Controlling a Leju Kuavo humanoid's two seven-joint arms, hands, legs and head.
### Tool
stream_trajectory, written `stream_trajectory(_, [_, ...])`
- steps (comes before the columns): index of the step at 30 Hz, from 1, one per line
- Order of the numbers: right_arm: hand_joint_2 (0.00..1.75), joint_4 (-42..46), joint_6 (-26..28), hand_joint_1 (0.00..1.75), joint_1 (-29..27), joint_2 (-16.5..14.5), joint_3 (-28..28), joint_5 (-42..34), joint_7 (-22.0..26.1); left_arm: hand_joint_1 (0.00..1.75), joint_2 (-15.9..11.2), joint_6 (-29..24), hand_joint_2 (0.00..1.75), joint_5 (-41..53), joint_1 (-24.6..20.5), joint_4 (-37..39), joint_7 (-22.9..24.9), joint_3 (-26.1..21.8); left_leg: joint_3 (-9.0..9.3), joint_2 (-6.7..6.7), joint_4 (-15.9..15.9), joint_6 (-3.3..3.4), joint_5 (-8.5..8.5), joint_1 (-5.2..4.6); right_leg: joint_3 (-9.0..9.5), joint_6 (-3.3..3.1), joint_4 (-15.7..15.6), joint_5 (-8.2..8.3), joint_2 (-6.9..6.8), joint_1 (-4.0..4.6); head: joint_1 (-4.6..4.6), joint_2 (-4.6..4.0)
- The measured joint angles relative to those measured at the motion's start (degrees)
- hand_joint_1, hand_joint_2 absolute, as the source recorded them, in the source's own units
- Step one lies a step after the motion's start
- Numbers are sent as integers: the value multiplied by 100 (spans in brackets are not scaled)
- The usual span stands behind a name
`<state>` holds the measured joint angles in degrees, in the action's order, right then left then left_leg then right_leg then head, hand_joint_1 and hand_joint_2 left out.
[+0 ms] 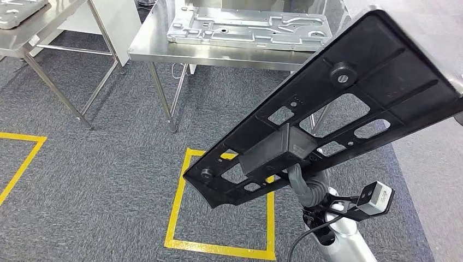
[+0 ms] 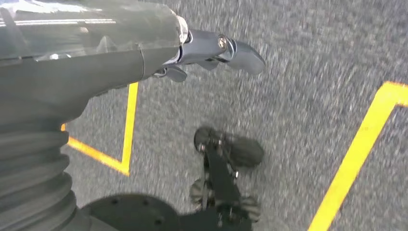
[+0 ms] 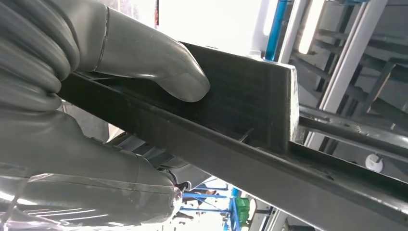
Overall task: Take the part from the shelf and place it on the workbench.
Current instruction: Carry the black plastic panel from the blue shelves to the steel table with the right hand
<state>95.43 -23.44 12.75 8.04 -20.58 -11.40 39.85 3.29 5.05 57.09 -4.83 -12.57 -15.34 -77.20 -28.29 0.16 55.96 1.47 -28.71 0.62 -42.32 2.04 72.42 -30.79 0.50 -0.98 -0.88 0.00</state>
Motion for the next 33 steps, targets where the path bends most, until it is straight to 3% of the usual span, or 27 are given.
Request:
stream_trajectory(2, [175,4,-2,175,-5,-9,29,5,0,0,8,0,175,0,9,0,-1,0,147,0,-1,-39,-121,1,232,-15,-754,511,-40,-2,-2,0])
stream_trajectory(4, [175,10,-1,175,-10,-11,56,0,-2,0,11,0,175,1,1,0,-3,1,237,4,-6,-104,-232,-8,413,-83,-1302,786,-76,32,10,0])
stream_trajectory(8, [175,68,11,175,-31,-23,116,-30,2,0,7,0,175,17,-20,0,-18,4,288,19,155,-241,-261,-7,544,-282,-1415,707,-39,51,24,1])
stream_trajectory(10, [175,110,16,175,-44,-23,143,-38,1,0,3,4,175,40,-27,0,-28,7,-1,15,680,-282,-297,7,670,-349,-1440,633,-31,41,43,1])
stream_trajectory(13, [175,140,8,175,-88,-22,170,-39,0,0,3,9,175,55,-10,0,-45,9,-738,13,1656,-323,-726,12,854,-390,-1448,470,-12,59,63,1])
stream_trajectory(14, [175,148,6,175,-108,-21,185,-39,0,0,3,9,175,55,3,0,-50,9,-902,12,1758,-318,-835,10,929,-393,-1448,410,0,68,65,1])
stream_trajectory(15, [175,159,4,175,-123,-21,201,-43,0,0,3,8,175,57,15,0,-55,9,-975,12,1670,-299,-816,5,1015,-394,-1448,348,13,78,64,1])
stream_trajectory(16, [175,175,1,175,-135,-20,217,-46,0,0,2,8,175,59,23,0,-59,9,-969,10,1415,-262,-641,-6,1109,-392,-1449,283,21,90,64,1])
stream_trajectory(18, [175,210,-12,175,-154,-20,248,-55,-1,0,-8,7,175,64,39,0,-66,9,-863,-4,712,-149,18,-53,1276,-377,-1454,155,32,112,62,0])
stream_trajectory(20, [175,238,-32,175,-179,-20,279,-51,-2,0,-21,5,175,68,46,0,-72,9,-781,-27,319,-67,410,-100,1372,-327,-1476,60,47,122,61,0])
stream_trajectory(24, [175,317,-82,175,-222,-20,366,-21,0,0,-23,4,175,74,33,0,-87,12,-558,-45,126,33,410,-83,1376,-190,-1233,88,41,122,58,1])
stream_trajectory(26, [175,350,-87,175,-230,-20,396,2,1,0,-24,4,175,89,21,0,-92,15,-440,-44,71,71,370,-61,1058,-134,-683,-70,26,99,42,1])
stream_trajectory(28, [175,368,-69,175,-264,-20,410,31,1,0,-25,5,175,102,11,0,-93,18,-364,-45,66,84,292,-55,581,-75,-48,-355,19,61,34,1])
stream_trajectory(29, [175,373,-57,175,-286,-21,412,46,0,0,-25,5,175,105,11,0,-93,20,-319,-48,67,80,248,-53,410,-47,95,-426,15,39,35,1])
stream_trajectory(30, [175,380,-45,175,-304,-21,413,58,0,0,-24,7,175,105,14,0,-92,24,-265,-50,68,70,203,-49,331,-25,51,-379,8,21,34,1])
stream_trajectory(31, [175,390,-33,175,-318,-22,413,69,0,0,-22,8,175,105,16,0,-90,29,-200,-51,68,56,153,-44,349,-8,-178,-203,-2,6,34,1])
stream_trajectory(33, [175,409,-19,175,-331,-22,413,82,1,0,-16,9,175,105,14,0,-85,42,-63,-52,77,4,42,-37,549,-12,-921,325,-38,-6,33,0])
